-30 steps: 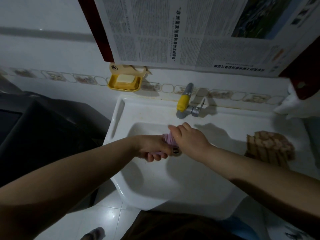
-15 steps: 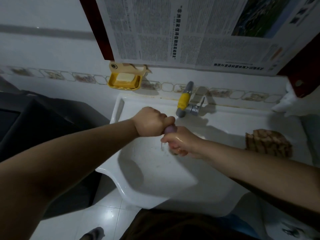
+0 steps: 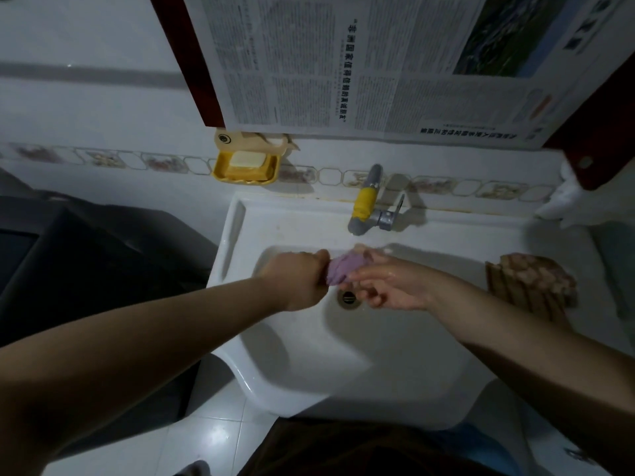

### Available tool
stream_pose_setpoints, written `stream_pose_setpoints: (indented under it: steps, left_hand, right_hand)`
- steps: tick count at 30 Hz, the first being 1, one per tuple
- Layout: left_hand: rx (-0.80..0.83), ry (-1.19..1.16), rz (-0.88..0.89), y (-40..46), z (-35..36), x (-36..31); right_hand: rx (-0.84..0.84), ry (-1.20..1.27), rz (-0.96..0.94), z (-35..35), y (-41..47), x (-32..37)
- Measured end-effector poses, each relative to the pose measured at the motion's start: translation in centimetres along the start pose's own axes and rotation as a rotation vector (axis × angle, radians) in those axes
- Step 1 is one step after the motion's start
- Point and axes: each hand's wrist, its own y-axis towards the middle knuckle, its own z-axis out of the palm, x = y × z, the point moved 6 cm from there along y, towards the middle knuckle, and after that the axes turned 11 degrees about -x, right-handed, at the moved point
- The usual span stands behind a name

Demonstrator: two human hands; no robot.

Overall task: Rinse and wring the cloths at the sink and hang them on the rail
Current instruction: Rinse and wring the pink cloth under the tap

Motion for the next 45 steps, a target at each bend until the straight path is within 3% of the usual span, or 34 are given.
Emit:
stream_pose_setpoints:
  steps: [2, 4, 6, 7, 10, 13, 17, 20, 22, 26, 29, 33, 36, 40, 45]
  left_hand:
    - [0.227, -0.394, -0.316, -0.6, 1.0, 0.5]
    - [0.514, -0.952, -0.596, -1.5, 1.9, -0.2]
    - [0.854, -1.338, -0.67, -2.7, 1.9, -2.3]
    - [0.975, -1.449, -0.641, -3.2, 1.7, -3.3]
    - [1.156, -1.585, -0.59, -4.2, 1.7, -4.9]
    - [1.221, -1.577, -0.552, -5.1, 1.8, -5.0]
    - [1.124, -1.354, -0.505, -4.9, 1.9, -4.4]
    - [0.991, -1.205, -0.602, -4.2, 1.5, -3.9]
    - [0.851, -1.112, -0.651, -3.3, 1.5, -3.5]
    - [0.452, -0.719, -0.58, -0.8, 1.8, -2.3]
    - [0.213, -0.356, -0.393, 0.4, 2.0, -1.2]
    - [0.042, 0.043, 0.018, 1.8, 0.6, -1.2]
    - [-0.041, 0.212, 0.333, 3.2, -1.6, -1.4]
    - [-0.389, 0.133, 0.707, 3.6, -5.8, -1.6]
    - [-0.589, 0.145, 0.909, 3.3, -8.3, -1.5]
  right_hand:
    - [-0.228, -0.358, -0.352, -1.1, -0.1, 0.4]
    - [-0.412, -0.973, -0.761, -0.9, -0.8, 0.4]
    - [-0.483, -1.413, -1.157, 0.4, -1.5, -0.1]
    - [-0.492, -1.485, -1.314, 0.8, -1.7, -0.1]
    - [-0.489, -1.327, -1.69, 2.1, -3.5, 1.5]
    - [-0.449, -1.361, -1.852, 3.8, -4.7, 1.9]
    - [-0.254, -1.51, -1.729, 4.9, -3.7, 2.2]
    - [-0.128, -1.818, -1.344, 4.7, -2.2, 3.1]
    - [-0.153, -1.93, -1.008, 4.2, -1.5, 3.5]
    - [-0.358, -1.908, -0.701, 3.6, -0.1, 3.9]
    - [-0.367, -1.734, -0.451, 3.2, 1.1, 3.4]
    - [-0.316, -1.383, -0.391, 3.5, 2.6, 1.4]
    - [-0.442, -0.665, -0.297, 3.4, 1.9, 1.2]
    - [-0.394, -0.098, -0.17, 5.1, 0.4, 1.2]
    - [-0.333, 0.205, -0.098, 7.7, -1.3, 1.9]
